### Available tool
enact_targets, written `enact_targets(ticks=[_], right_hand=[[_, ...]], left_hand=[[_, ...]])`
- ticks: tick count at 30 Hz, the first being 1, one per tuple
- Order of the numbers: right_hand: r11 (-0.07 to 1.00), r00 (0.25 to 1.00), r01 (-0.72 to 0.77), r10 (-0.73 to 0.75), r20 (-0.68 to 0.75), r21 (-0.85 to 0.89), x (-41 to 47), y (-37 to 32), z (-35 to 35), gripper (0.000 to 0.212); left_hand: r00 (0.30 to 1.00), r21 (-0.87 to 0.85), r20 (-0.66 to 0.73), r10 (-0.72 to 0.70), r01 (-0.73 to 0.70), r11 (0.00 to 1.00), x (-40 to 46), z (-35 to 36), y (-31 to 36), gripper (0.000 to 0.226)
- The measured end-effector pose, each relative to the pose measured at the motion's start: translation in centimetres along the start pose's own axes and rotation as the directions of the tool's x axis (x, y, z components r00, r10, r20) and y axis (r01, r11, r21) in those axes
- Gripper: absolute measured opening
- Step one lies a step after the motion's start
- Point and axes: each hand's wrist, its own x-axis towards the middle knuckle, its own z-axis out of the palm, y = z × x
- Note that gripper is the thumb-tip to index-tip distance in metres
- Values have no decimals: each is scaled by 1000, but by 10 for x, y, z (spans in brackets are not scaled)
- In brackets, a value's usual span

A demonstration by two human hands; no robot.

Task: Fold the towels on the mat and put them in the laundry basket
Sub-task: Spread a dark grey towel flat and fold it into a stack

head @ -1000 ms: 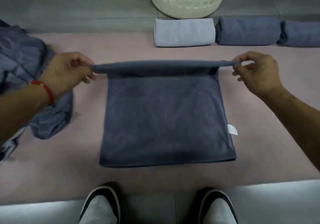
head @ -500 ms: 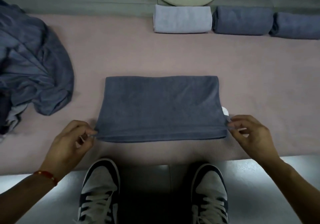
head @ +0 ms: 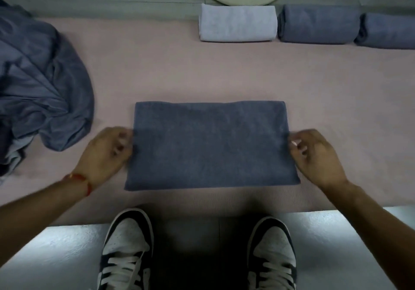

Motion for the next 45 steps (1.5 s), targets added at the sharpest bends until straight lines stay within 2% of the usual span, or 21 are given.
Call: enact_targets(ticks=[4,6,8,11,13,15,17,20,22,24,27,29,30,32,34,36,38,40,45], right_hand=[[976,977,-206,201,74,70,82,-7,13,50],[957,956,-277,265,129,85,112,-7,16,55],[965,944,-263,255,207,10,129,-6,17,55],[971,934,-235,237,268,-41,136,-7,14,39],[946,923,-316,290,252,68,140,0,11,24],[855,891,-437,371,260,278,142,6,6,14],[785,863,-503,436,255,362,142,7,5,15],[812,866,-500,466,181,301,143,2,12,23],[853,889,-457,437,136,253,145,-4,17,28],[891,911,-413,398,112,187,142,-7,21,30],[904,921,-389,381,74,177,136,-8,25,31],[938,946,-323,325,2,126,131,-12,28,36],[969,967,-246,247,-57,35,128,-15,31,39],[982,994,-27,6,-111,-188,117,-31,41,46],[941,977,203,-213,-10,-270,103,-62,59,53],[895,922,378,-338,190,-238,91,-92,85,61],[869,874,433,-340,346,-240,87,-108,107,69],[871,876,415,-305,373,-263,92,-104,115,74],[900,923,317,-220,315,-300,100,-83,109,77]], left_hand=[[959,-123,-46,-279,272,954,80,9,7,40],[932,-180,-17,-362,353,918,104,12,9,28],[927,-192,27,-373,371,909,117,12,8,12],[925,-211,110,-363,378,901,124,6,9,15],[934,-223,144,-327,353,909,126,-4,10,16],[924,-337,161,-347,382,861,129,-15,9,14],[910,-421,186,-370,414,807,132,-20,8,13],[887,-388,133,-443,458,800,141,-11,10,12],[885,-318,61,-461,455,832,144,-1,14,10],[910,-158,3,-414,409,899,144,5,17,10],[949,47,-10,-314,314,948,135,6,22,19],[987,188,-61,-151,160,969,124,7,25,29],[995,307,-96,-20,48,950,118,10,27,35],[966,525,-74,247,-173,833,101,20,39,45],[914,585,72,398,-362,726,84,40,56,54],[890,558,236,389,-452,696,75,69,70,59],[902,553,322,287,-425,717,74,94,74,66],[921,564,319,224,-374,736,77,107,71,69],[937,590,289,194,-334,735,88,94,67,82]])
